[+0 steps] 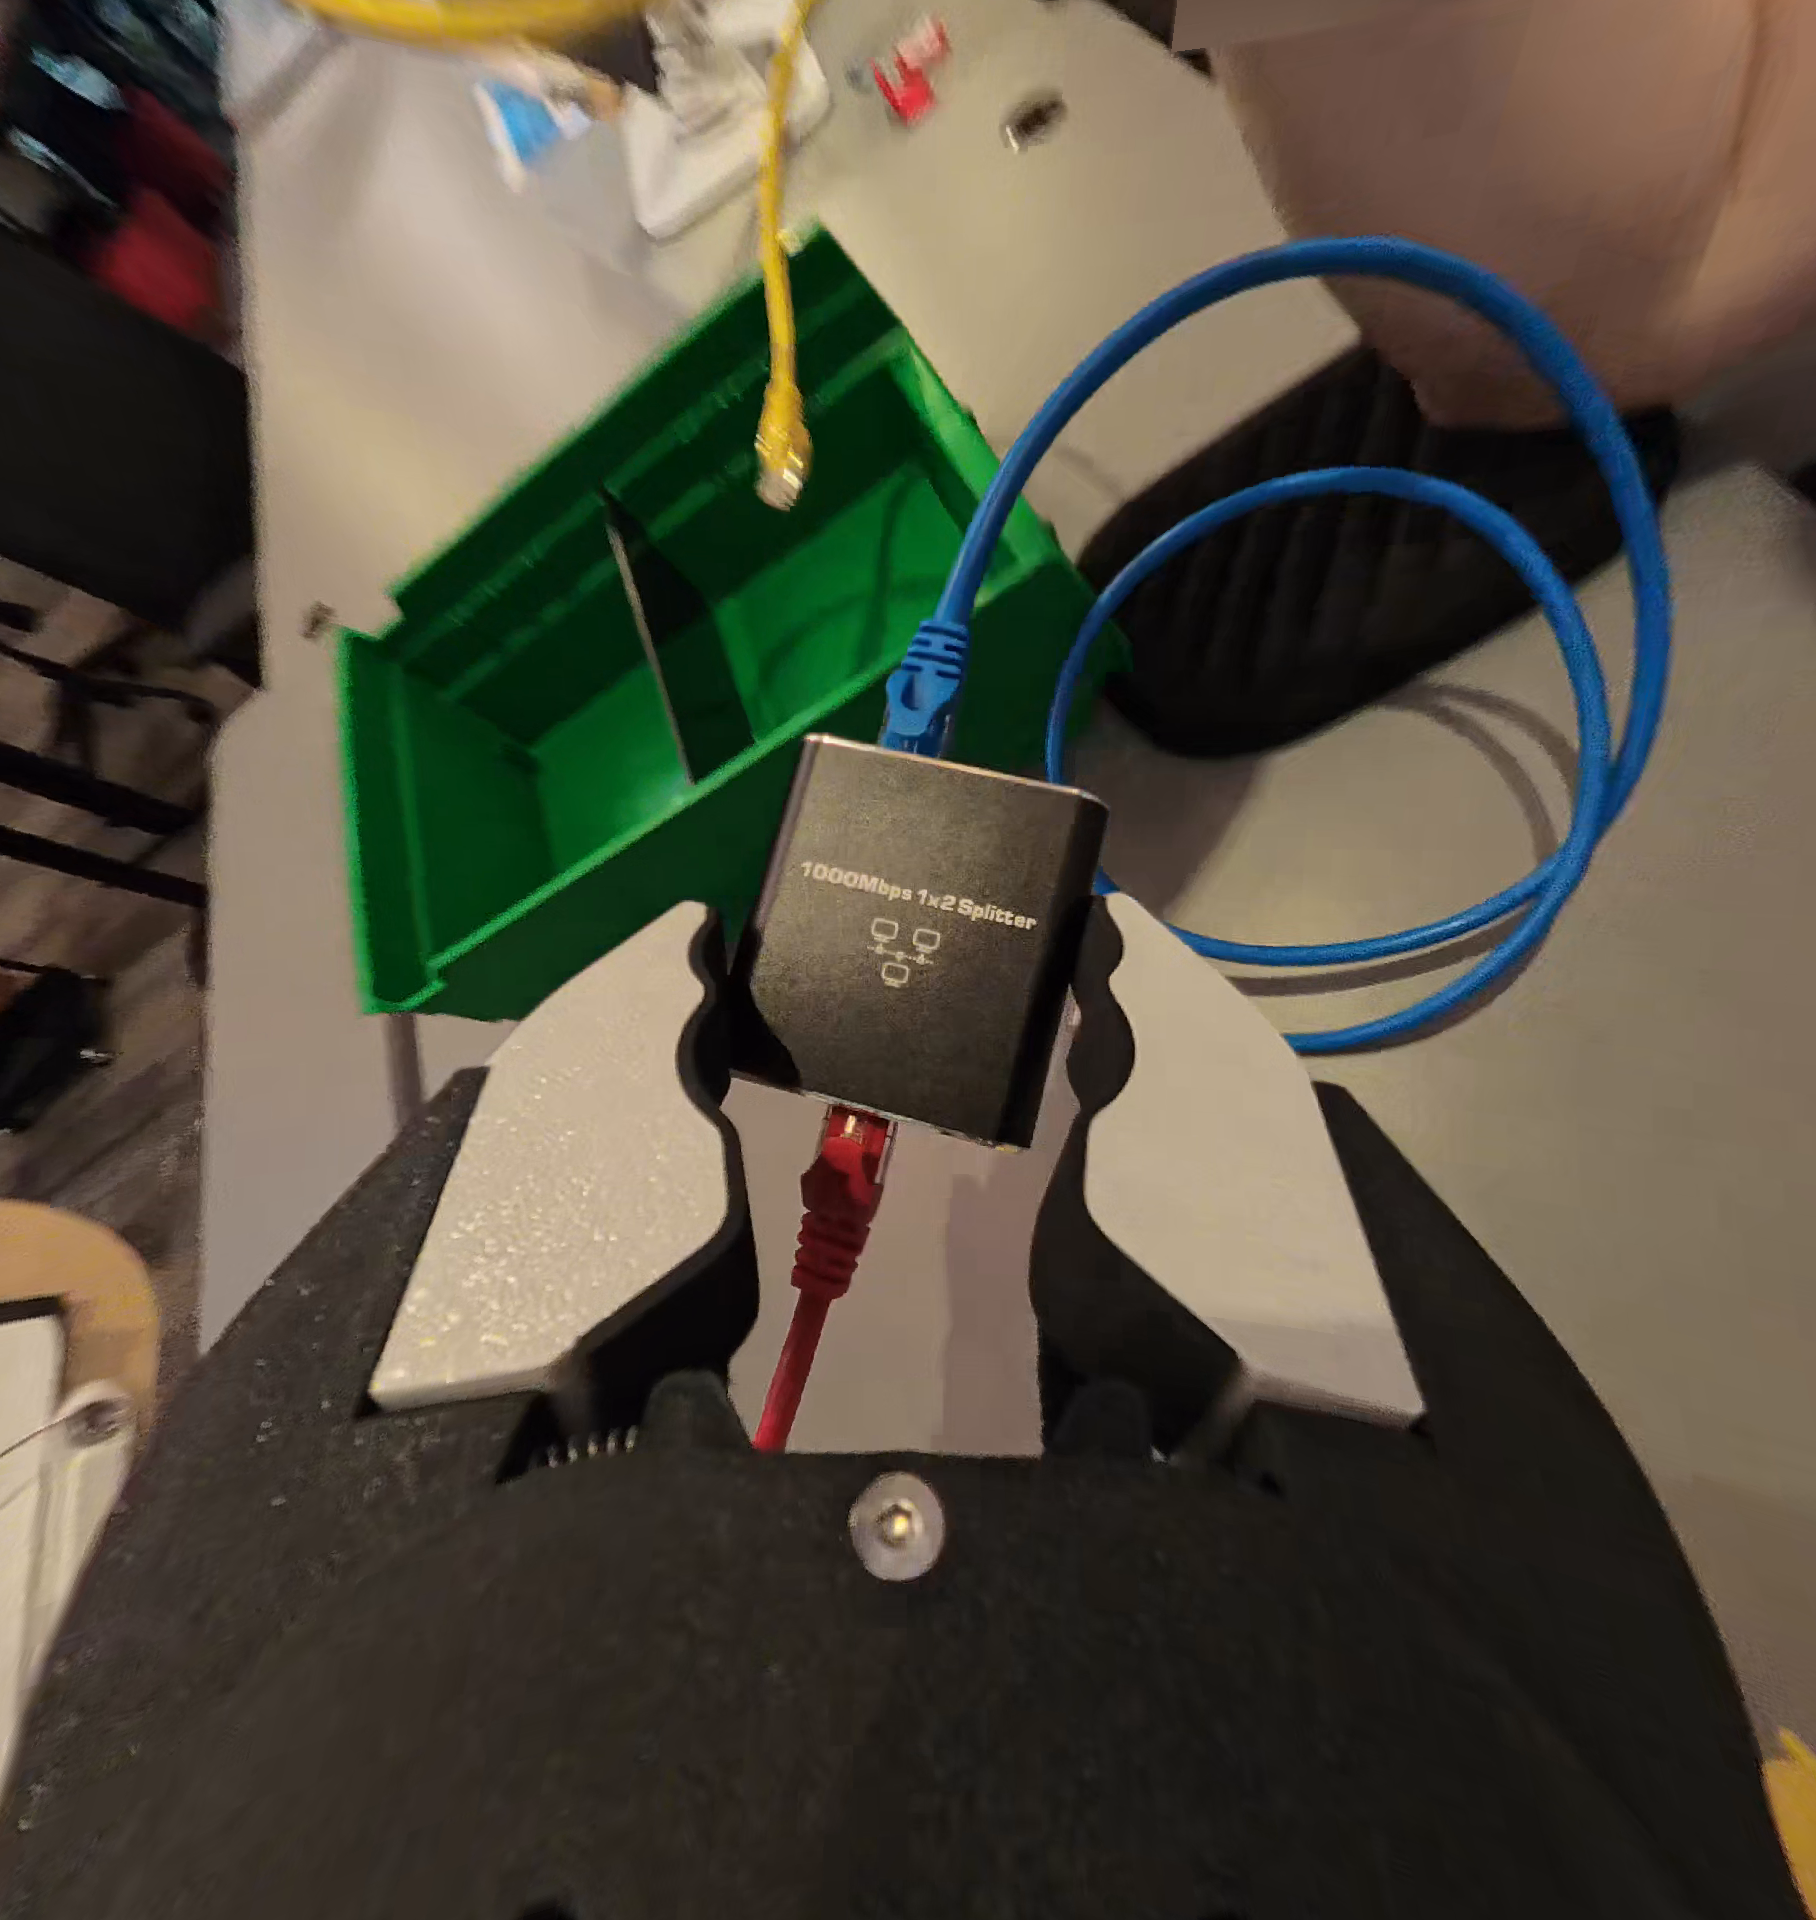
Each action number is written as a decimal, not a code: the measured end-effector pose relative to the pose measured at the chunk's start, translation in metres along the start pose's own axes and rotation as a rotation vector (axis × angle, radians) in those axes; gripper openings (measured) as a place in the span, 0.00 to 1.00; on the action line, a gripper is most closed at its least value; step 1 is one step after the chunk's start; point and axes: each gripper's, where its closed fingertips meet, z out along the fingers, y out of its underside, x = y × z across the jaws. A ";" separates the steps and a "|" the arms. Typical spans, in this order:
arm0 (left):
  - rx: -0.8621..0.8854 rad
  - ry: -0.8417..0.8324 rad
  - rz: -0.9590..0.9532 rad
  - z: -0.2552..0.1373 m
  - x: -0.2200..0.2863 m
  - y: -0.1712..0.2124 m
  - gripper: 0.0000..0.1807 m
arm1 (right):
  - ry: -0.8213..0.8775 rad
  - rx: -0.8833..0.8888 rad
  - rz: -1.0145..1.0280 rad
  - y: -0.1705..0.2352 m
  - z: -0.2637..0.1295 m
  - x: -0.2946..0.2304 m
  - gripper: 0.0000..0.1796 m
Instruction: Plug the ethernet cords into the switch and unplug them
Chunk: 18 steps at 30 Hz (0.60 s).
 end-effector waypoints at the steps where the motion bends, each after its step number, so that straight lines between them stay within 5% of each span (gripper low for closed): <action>1: 0.038 -0.038 -0.002 -0.007 -0.002 -0.009 0.35 | 0.001 0.008 0.007 -0.001 -0.002 0.002 0.07; 10: 0.411 -0.276 -0.035 -0.070 -0.005 -0.078 0.35 | -0.048 0.014 -0.003 -0.002 -0.002 -0.006 0.07; 18: 0.478 -0.387 -0.066 -0.123 -0.004 -0.073 0.35 | -0.181 -0.055 -0.095 0.006 0.014 -0.043 0.07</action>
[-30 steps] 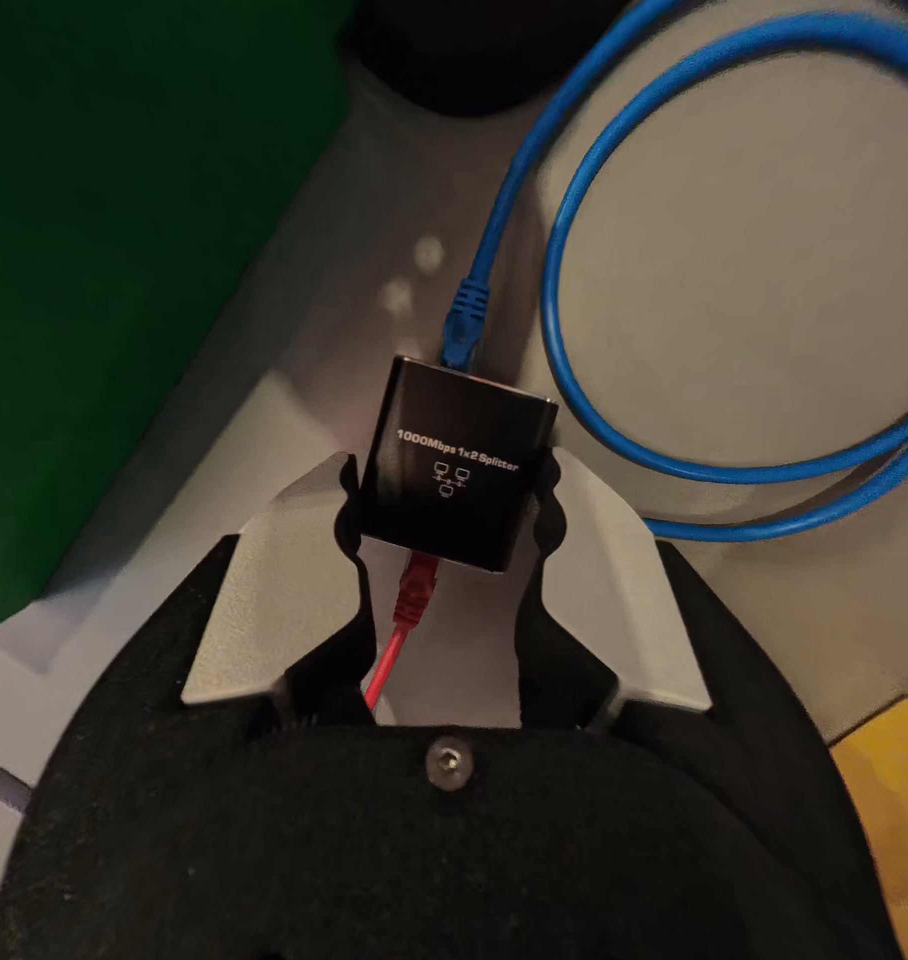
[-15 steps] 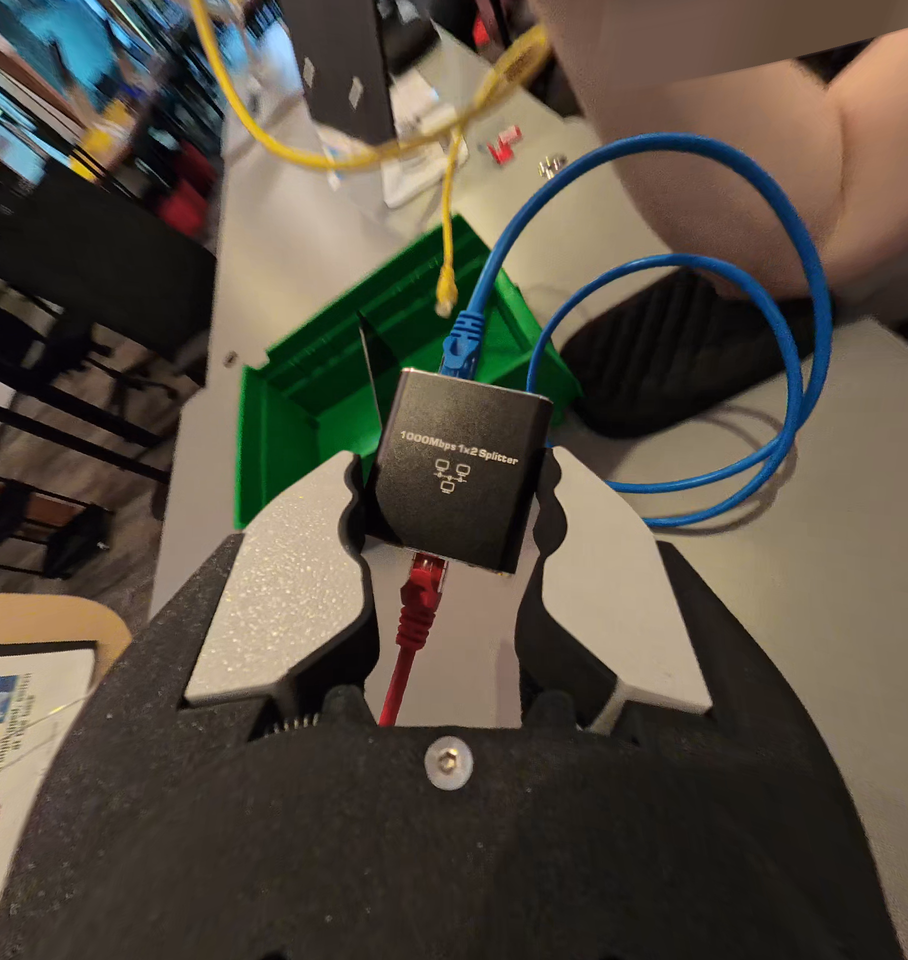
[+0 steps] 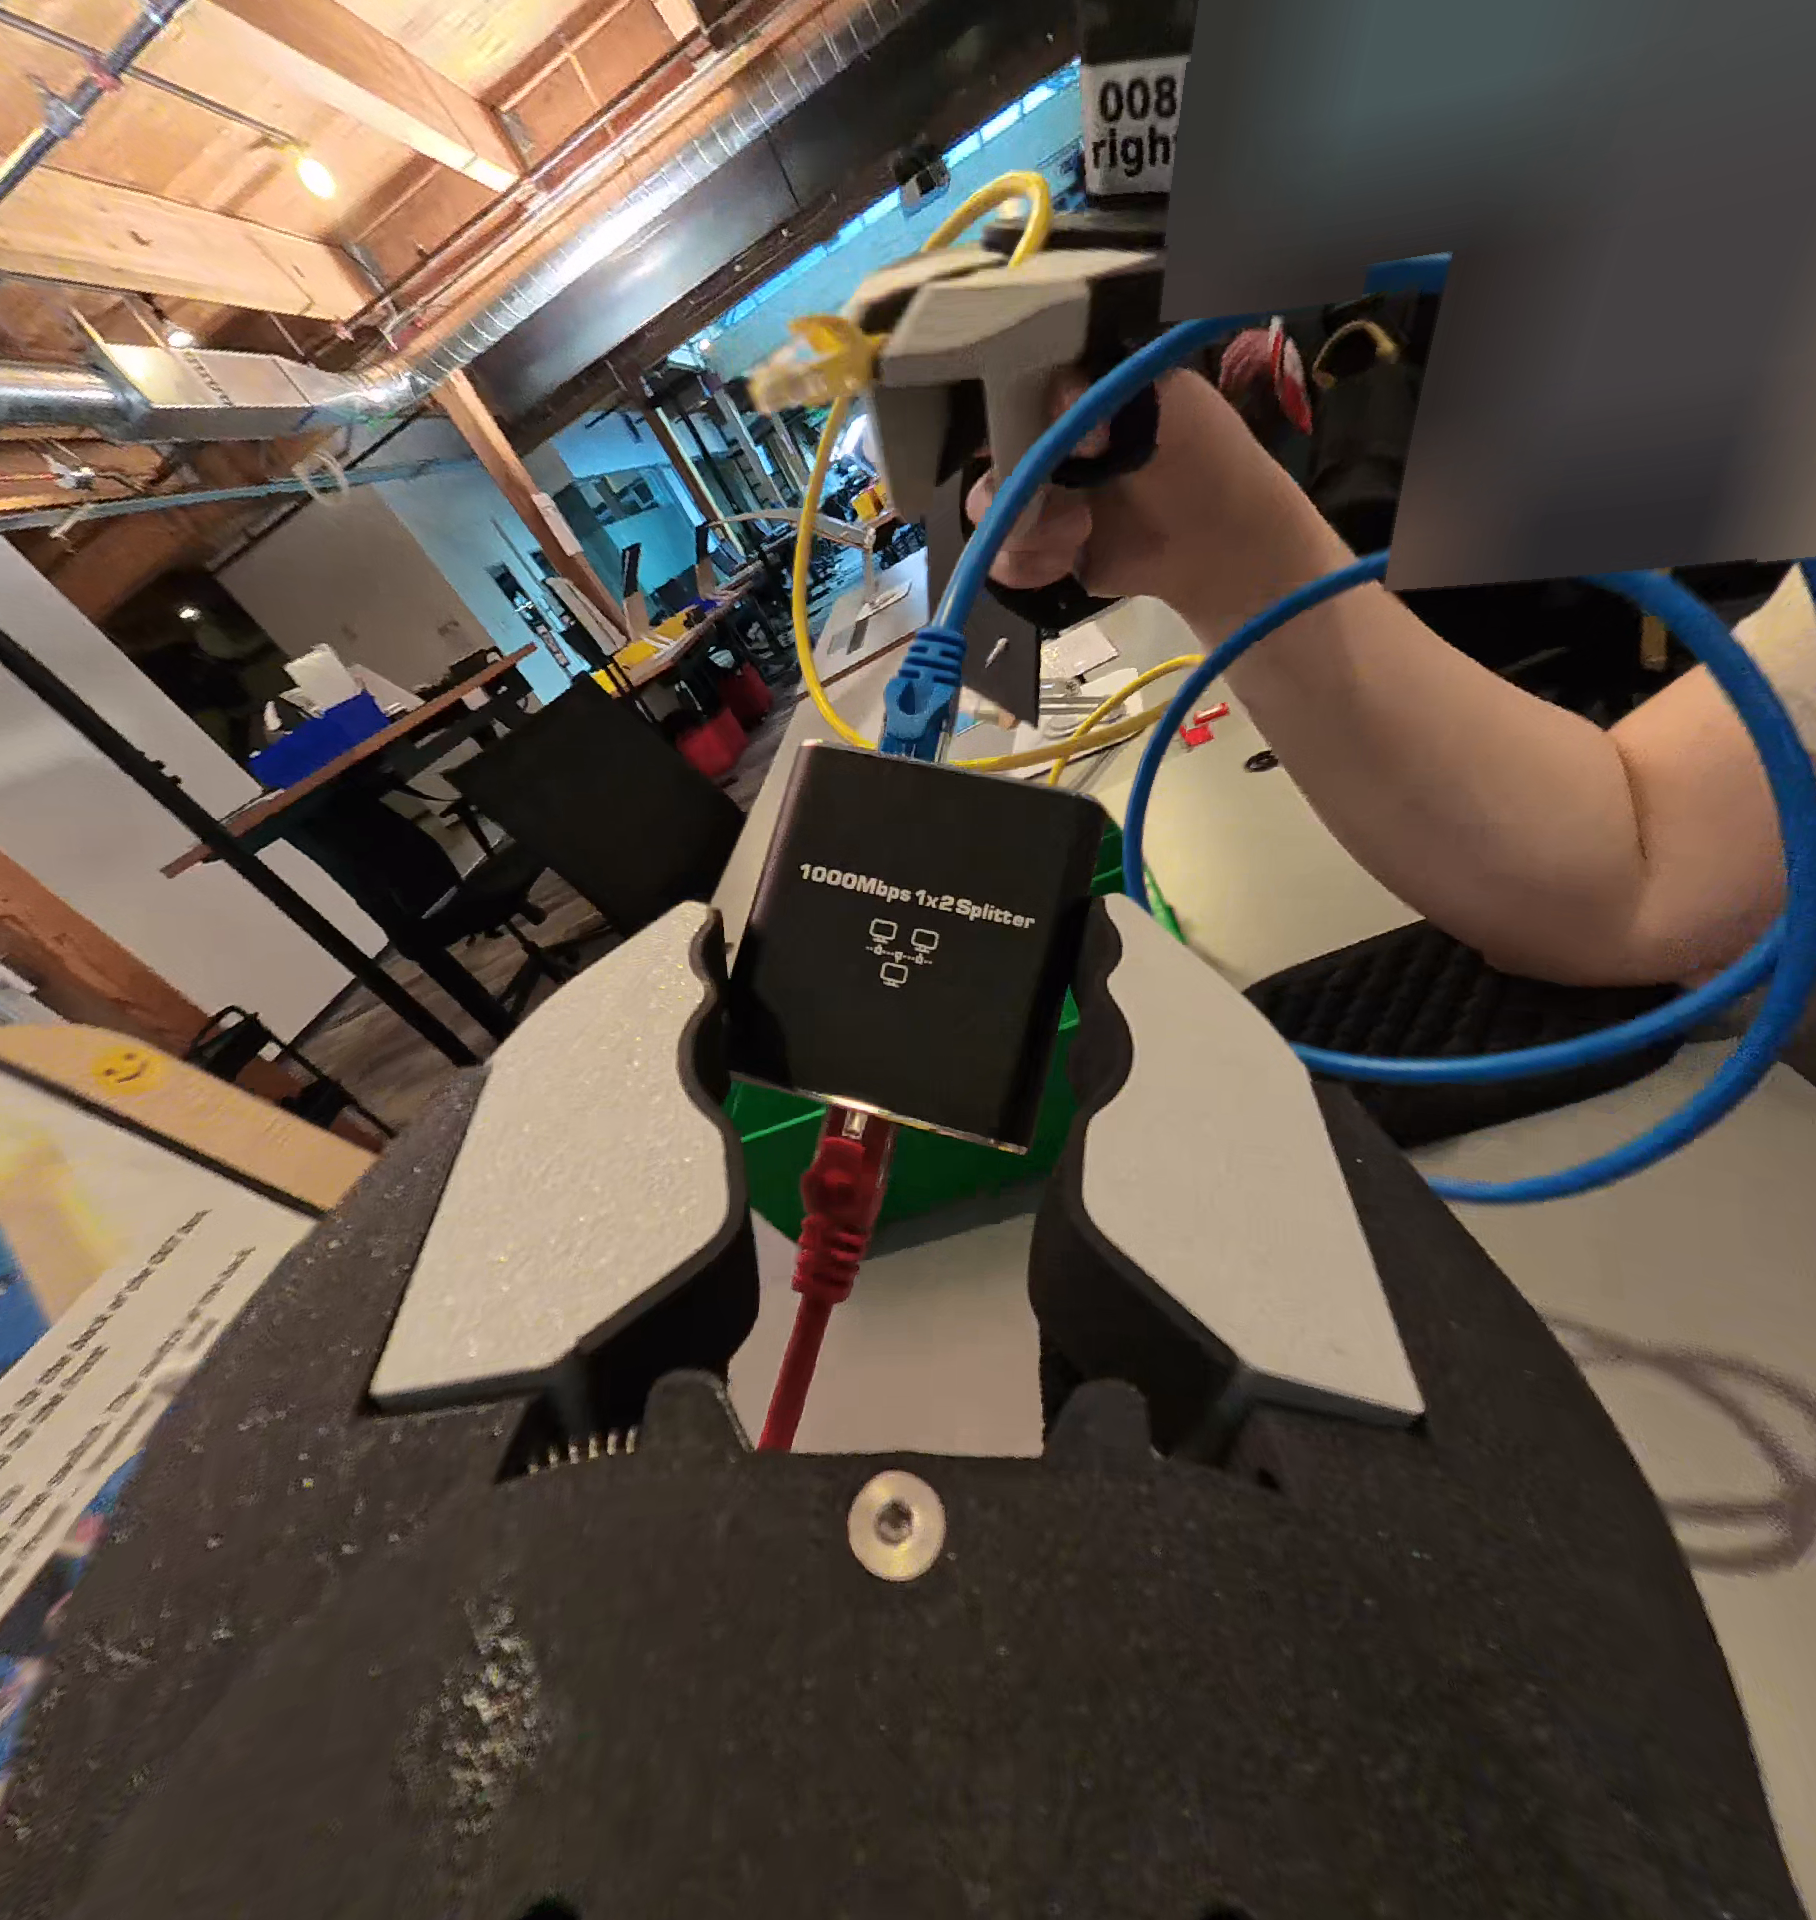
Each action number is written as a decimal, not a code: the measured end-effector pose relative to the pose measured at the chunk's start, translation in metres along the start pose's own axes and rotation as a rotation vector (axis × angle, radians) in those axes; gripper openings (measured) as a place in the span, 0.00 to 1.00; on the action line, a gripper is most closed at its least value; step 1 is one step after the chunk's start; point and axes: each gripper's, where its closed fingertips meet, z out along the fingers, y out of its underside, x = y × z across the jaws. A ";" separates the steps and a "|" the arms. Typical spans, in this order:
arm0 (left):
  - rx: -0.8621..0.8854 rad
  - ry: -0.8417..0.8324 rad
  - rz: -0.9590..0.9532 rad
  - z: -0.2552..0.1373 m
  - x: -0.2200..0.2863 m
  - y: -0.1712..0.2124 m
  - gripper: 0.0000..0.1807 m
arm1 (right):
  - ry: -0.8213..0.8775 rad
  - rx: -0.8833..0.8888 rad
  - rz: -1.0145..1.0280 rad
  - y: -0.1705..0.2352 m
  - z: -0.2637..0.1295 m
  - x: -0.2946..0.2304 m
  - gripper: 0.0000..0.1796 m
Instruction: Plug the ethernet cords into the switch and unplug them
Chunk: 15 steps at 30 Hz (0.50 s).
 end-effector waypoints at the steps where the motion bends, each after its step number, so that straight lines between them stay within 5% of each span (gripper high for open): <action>1: -0.007 -0.017 0.008 -0.005 -0.003 0.000 0.35 | -0.026 -0.016 -0.003 0.003 0.003 -0.005 0.07; 15: 0.045 -0.046 -0.038 -0.026 -0.015 -0.015 0.35 | -0.297 -0.091 -0.036 0.018 0.030 -0.057 0.07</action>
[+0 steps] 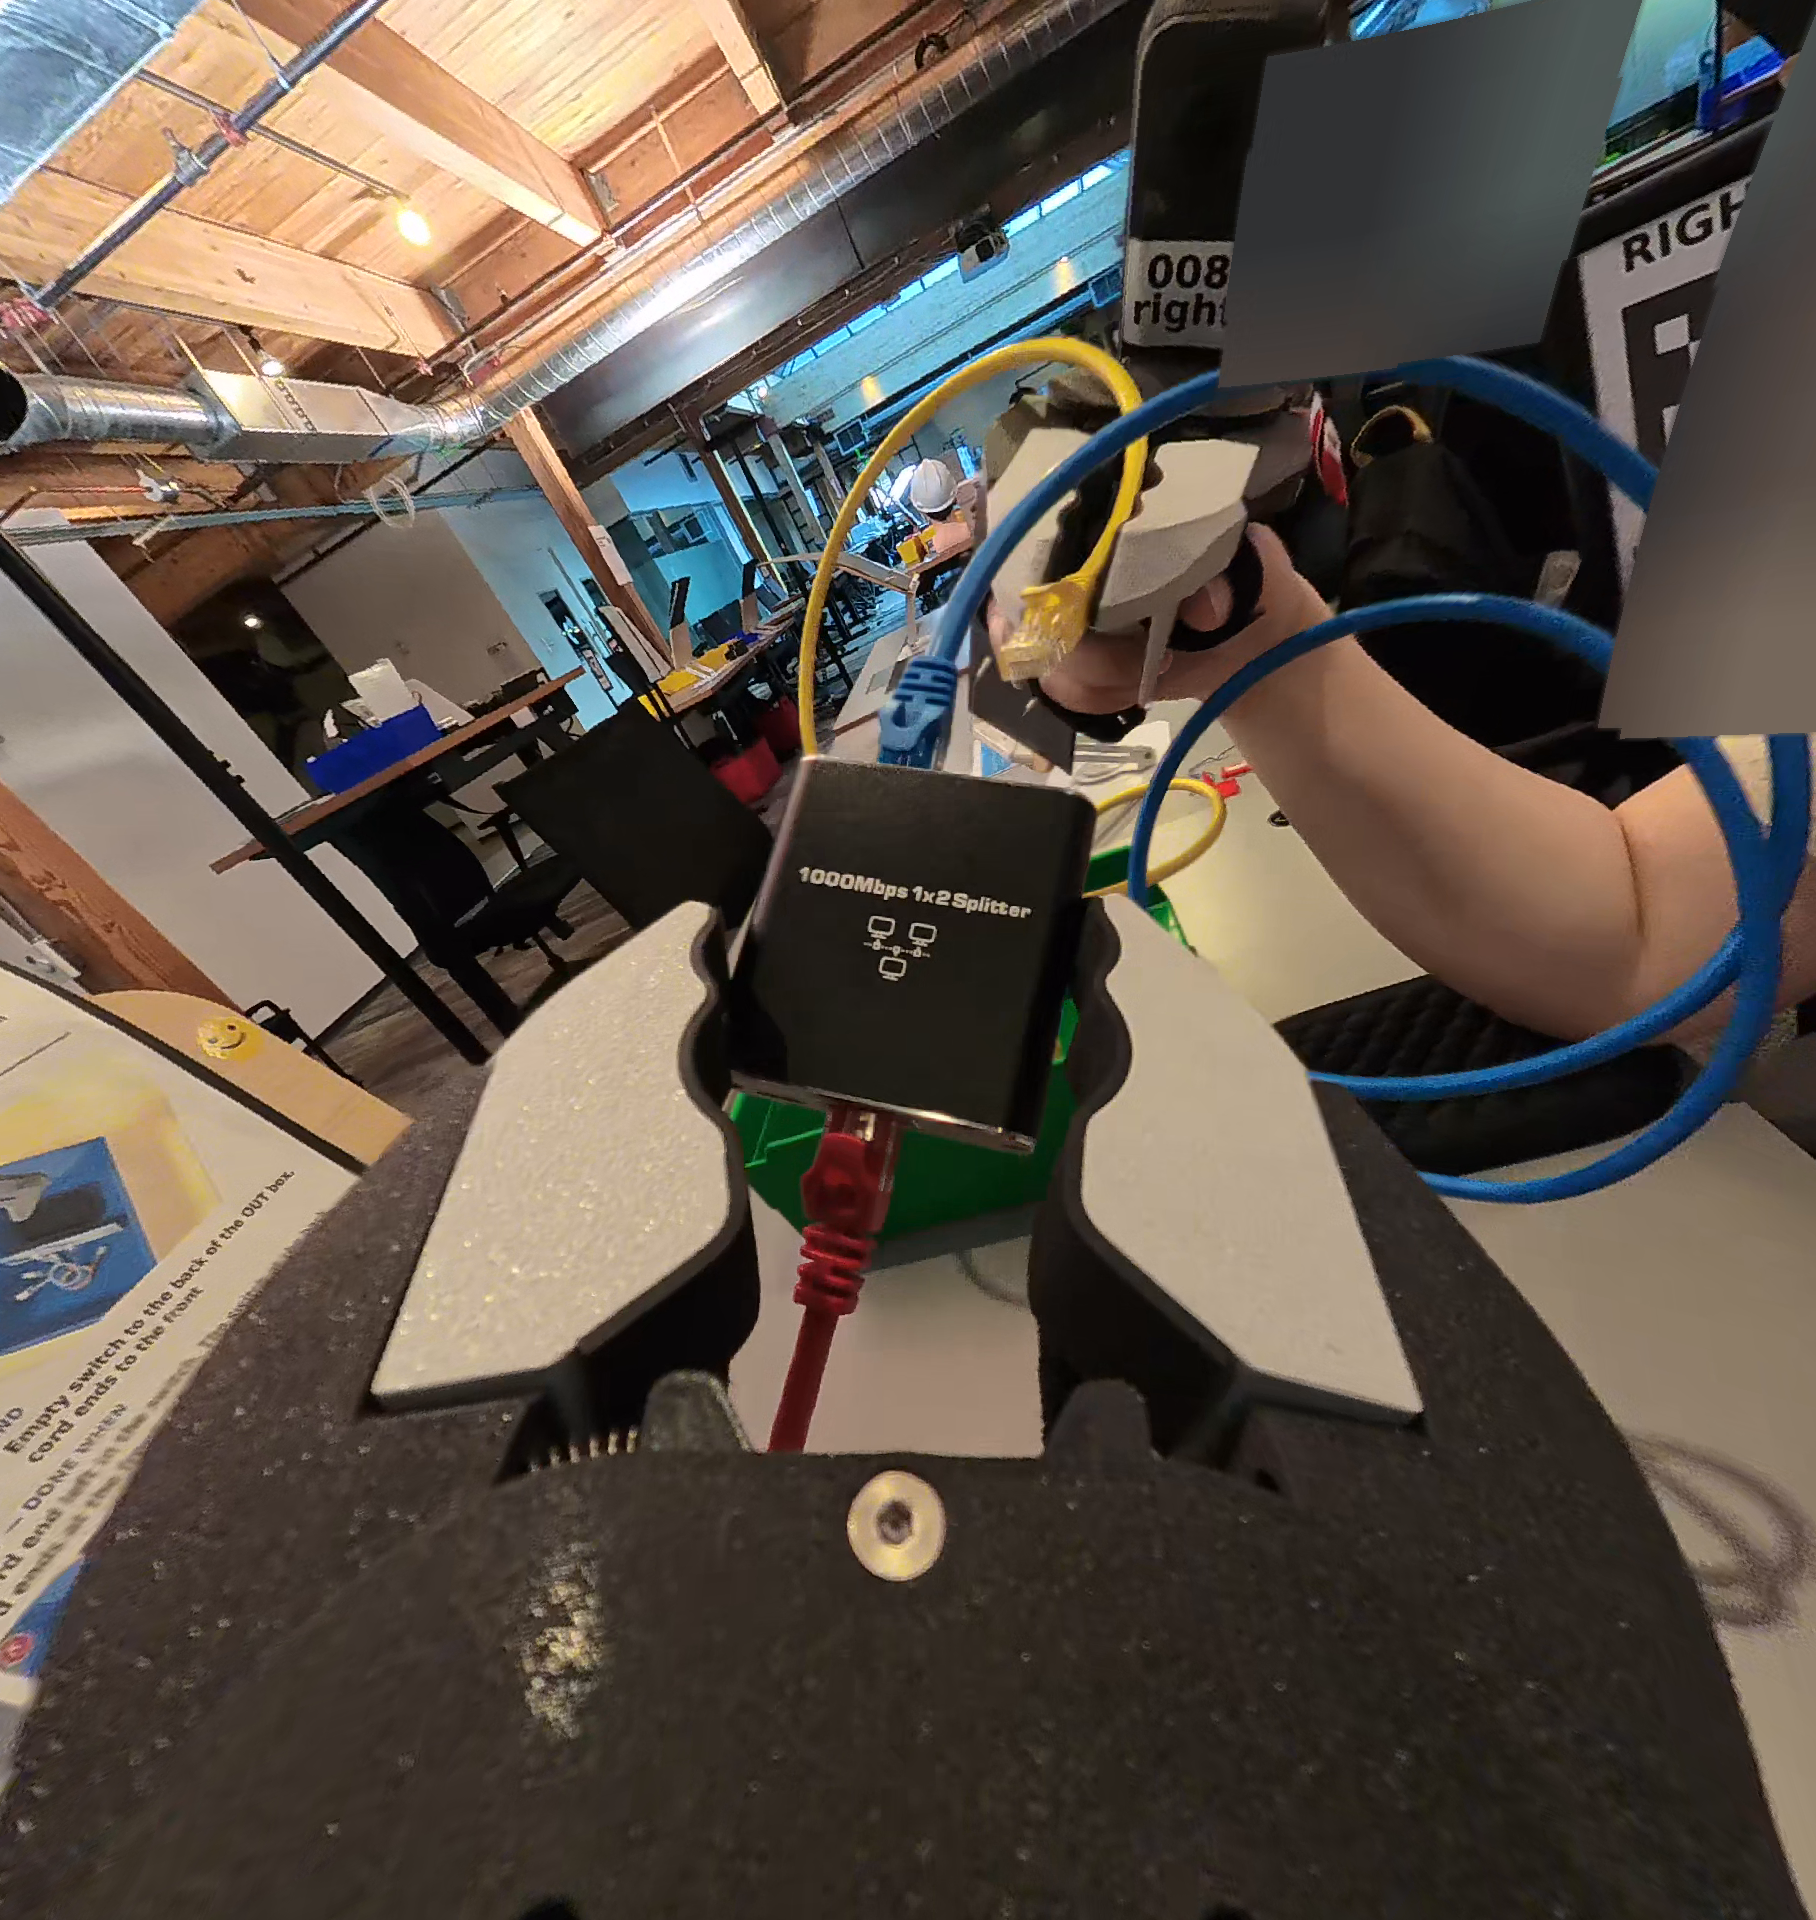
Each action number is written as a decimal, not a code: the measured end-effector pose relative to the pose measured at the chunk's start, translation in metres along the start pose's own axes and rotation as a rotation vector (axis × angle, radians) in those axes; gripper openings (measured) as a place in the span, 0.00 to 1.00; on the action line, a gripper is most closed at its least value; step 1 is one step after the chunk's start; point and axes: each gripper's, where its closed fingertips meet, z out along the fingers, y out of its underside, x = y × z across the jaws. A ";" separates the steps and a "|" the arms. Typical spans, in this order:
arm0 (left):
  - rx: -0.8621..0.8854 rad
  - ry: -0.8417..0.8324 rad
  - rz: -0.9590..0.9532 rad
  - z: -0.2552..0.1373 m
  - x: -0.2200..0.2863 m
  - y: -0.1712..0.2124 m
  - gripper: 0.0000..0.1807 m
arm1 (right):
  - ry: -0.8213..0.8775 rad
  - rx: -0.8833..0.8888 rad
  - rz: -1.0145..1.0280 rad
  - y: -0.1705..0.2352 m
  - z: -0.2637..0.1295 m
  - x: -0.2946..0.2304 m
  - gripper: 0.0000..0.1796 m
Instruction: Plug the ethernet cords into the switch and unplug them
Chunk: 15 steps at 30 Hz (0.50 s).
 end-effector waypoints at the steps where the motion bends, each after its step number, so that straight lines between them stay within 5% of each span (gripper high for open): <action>1: 0.002 0.010 -0.007 0.001 0.001 0.000 0.35 | -0.003 -0.004 -0.021 -0.001 0.003 -0.003 0.07; 15: -0.017 0.111 -0.076 0.006 0.012 0.007 0.35 | -0.023 -0.053 -0.188 0.004 0.031 -0.019 0.07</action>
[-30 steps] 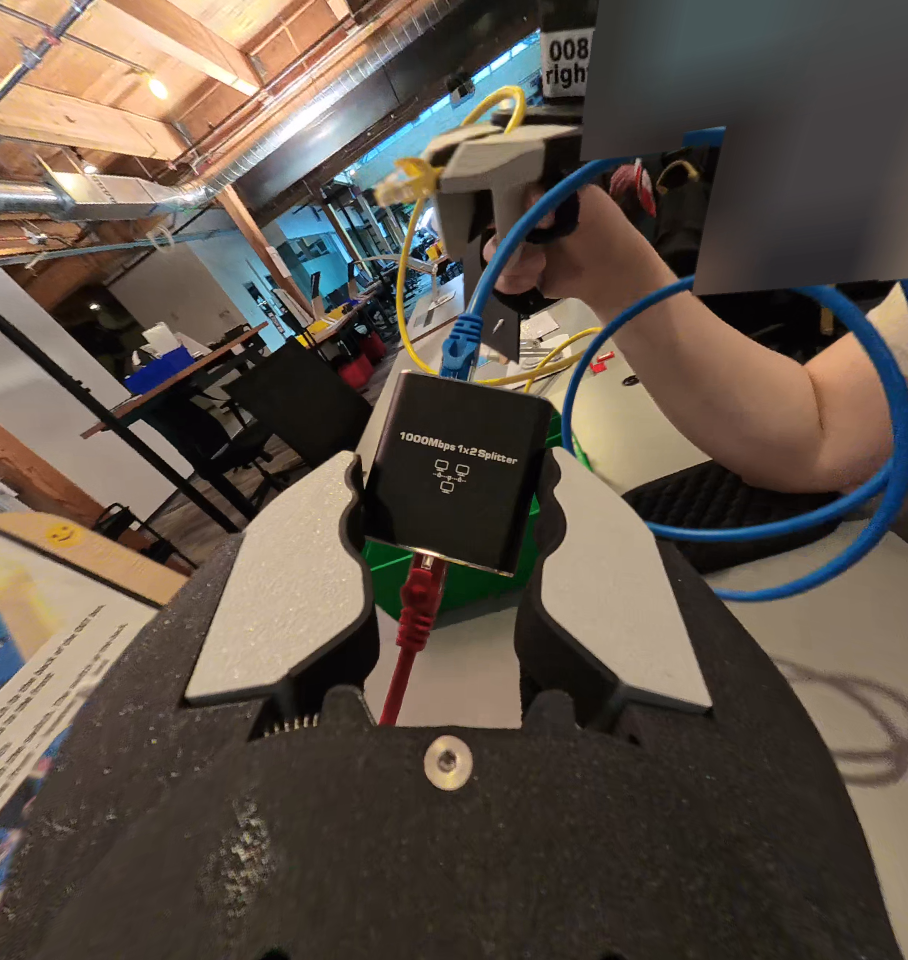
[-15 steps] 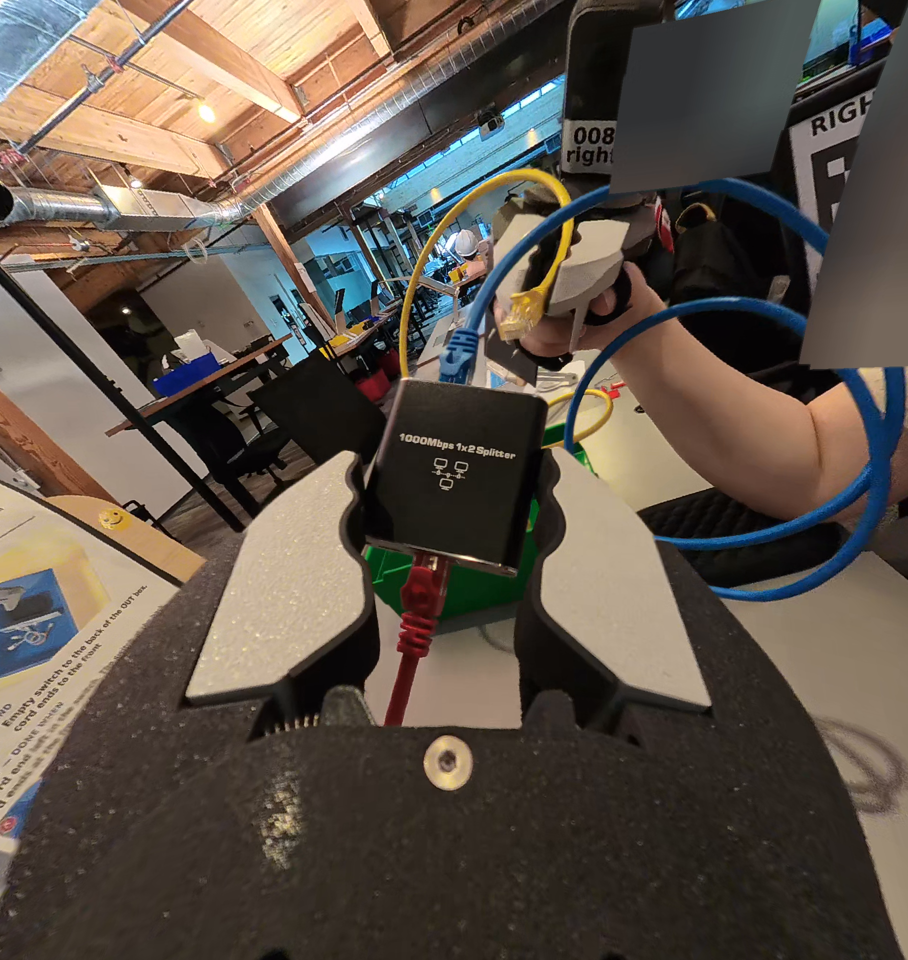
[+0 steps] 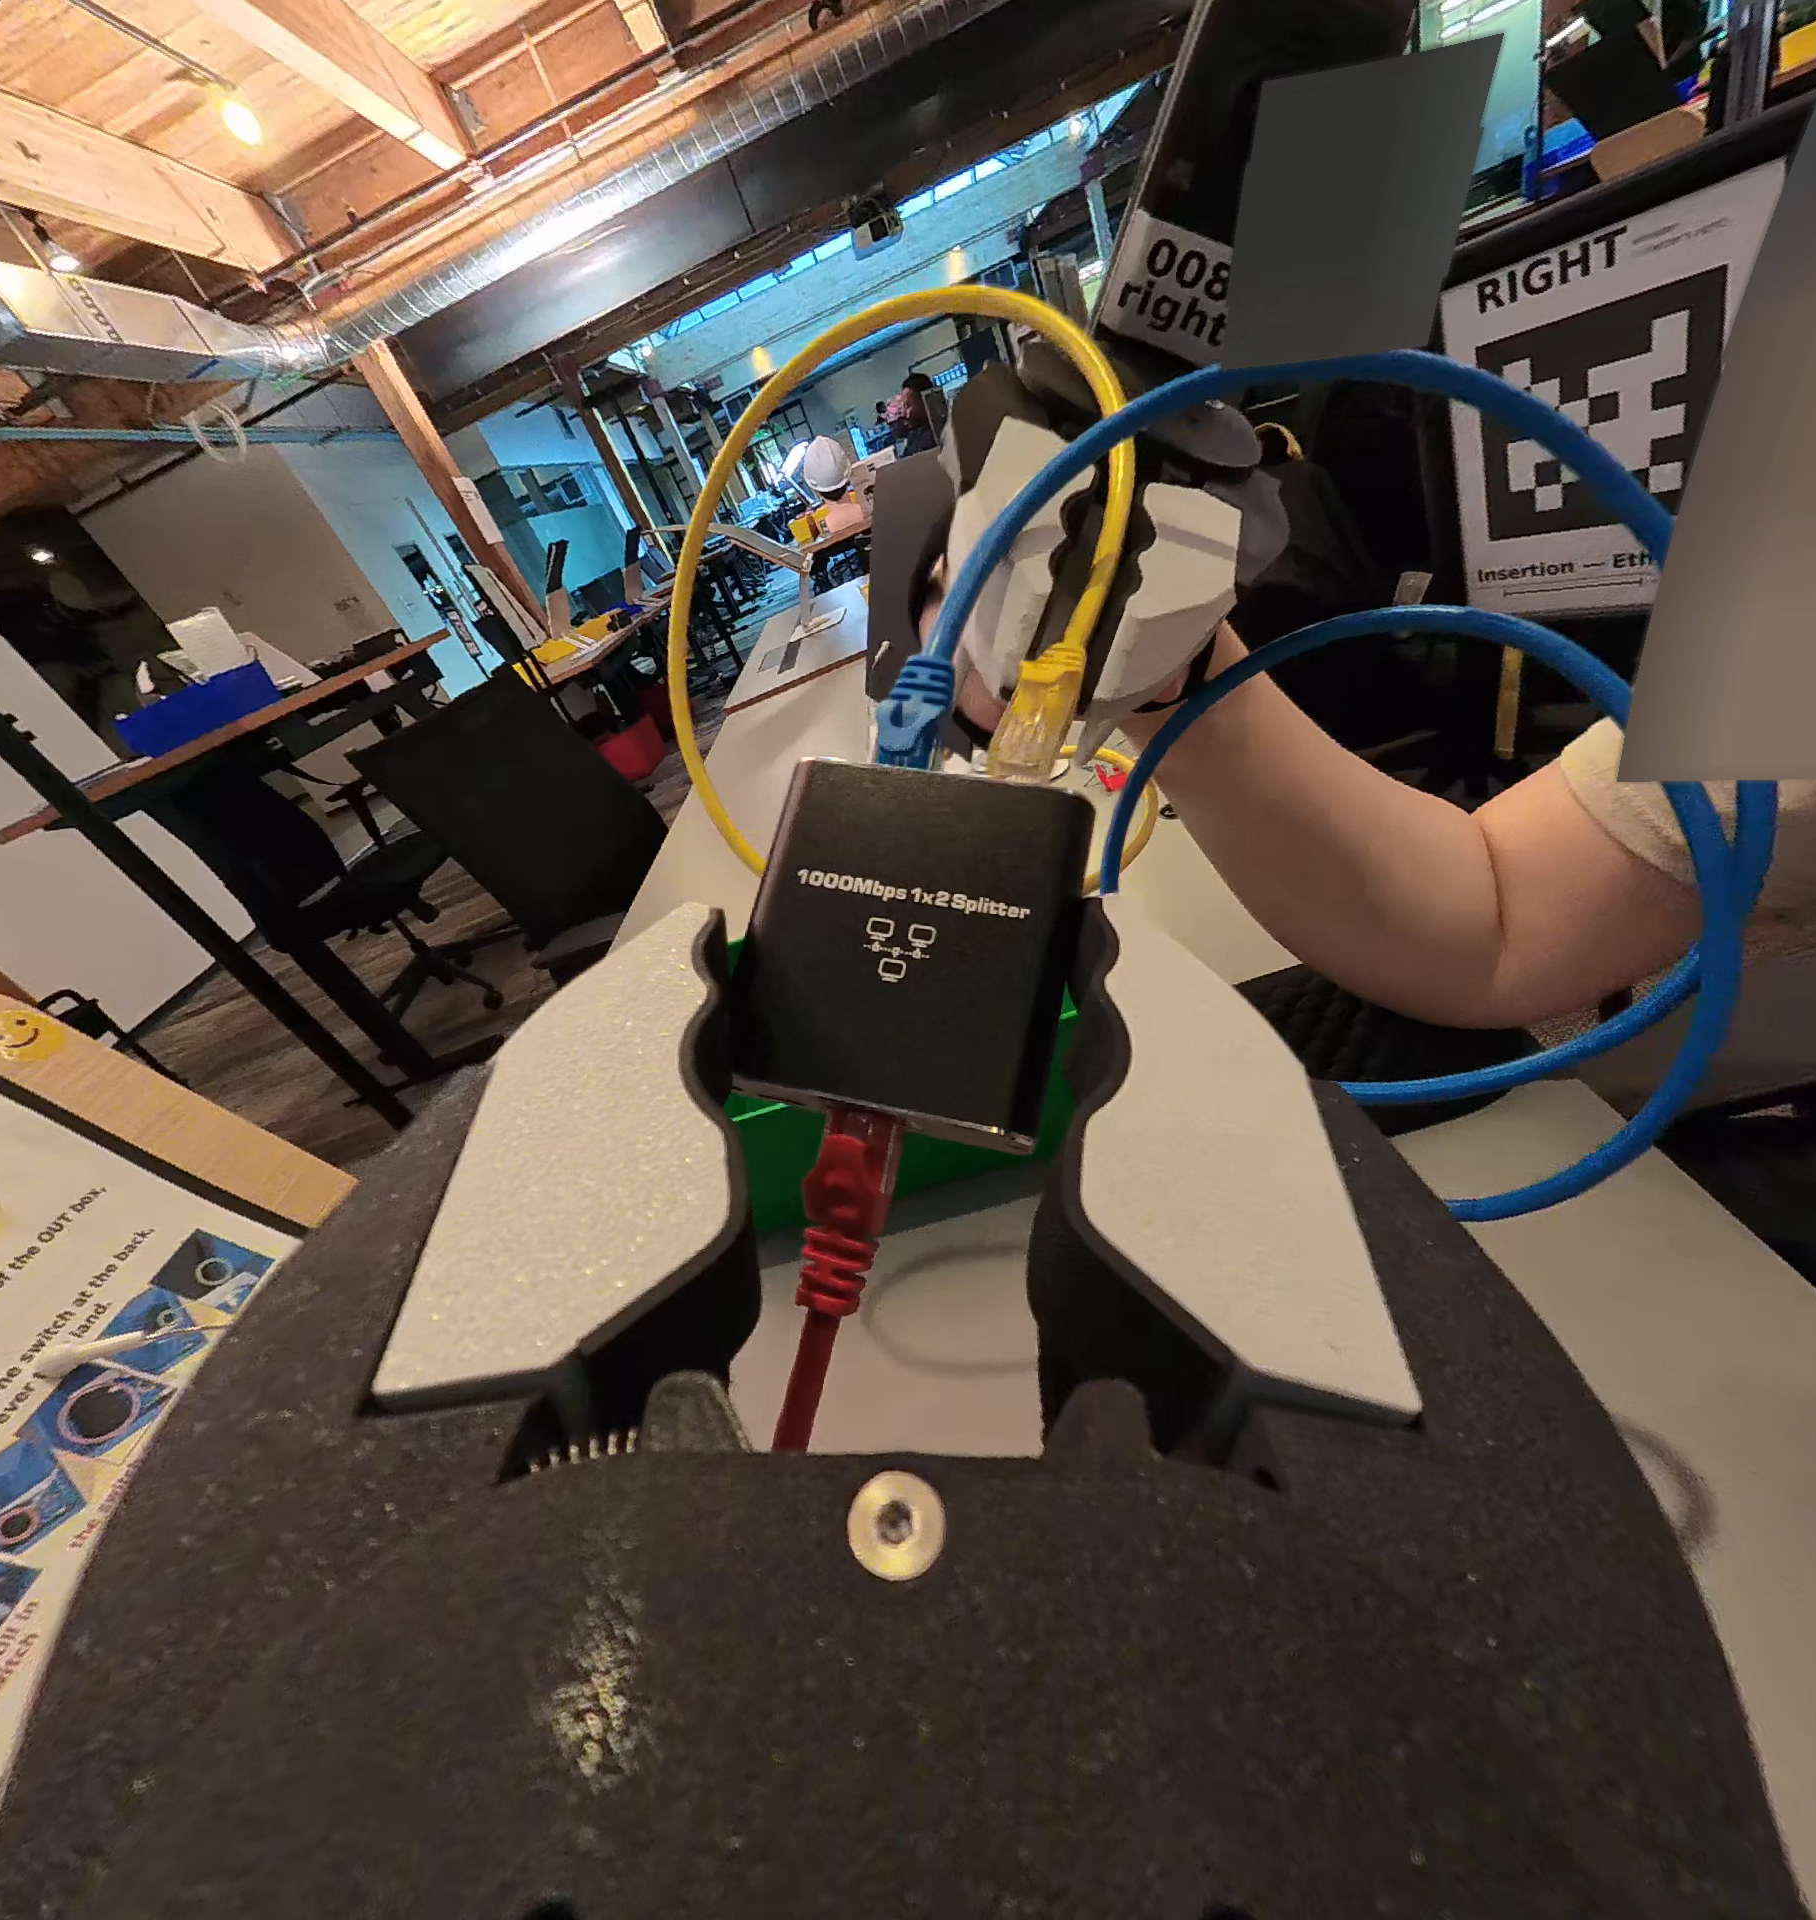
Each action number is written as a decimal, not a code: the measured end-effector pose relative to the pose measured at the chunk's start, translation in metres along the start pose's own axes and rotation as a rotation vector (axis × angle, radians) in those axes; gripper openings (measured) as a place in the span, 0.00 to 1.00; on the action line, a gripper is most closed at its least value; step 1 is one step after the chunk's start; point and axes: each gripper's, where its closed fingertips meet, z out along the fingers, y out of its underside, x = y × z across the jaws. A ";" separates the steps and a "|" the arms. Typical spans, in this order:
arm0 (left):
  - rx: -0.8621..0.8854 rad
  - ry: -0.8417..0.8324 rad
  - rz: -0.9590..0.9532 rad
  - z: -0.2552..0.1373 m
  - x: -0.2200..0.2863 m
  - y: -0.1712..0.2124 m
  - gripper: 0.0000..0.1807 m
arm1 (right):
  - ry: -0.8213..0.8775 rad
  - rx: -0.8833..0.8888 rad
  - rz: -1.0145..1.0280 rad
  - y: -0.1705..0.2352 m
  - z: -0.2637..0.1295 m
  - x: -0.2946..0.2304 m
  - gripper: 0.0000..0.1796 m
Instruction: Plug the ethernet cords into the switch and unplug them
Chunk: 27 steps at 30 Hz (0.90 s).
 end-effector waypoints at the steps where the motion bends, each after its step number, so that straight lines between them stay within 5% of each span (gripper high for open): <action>1: -0.005 0.009 0.002 0.000 0.001 0.001 0.34 | -0.005 -0.003 0.004 0.000 0.001 -0.001 0.07; 27: -0.197 0.046 -0.094 0.004 0.004 0.025 0.34 | -0.026 -0.090 0.029 0.017 0.016 -0.004 0.07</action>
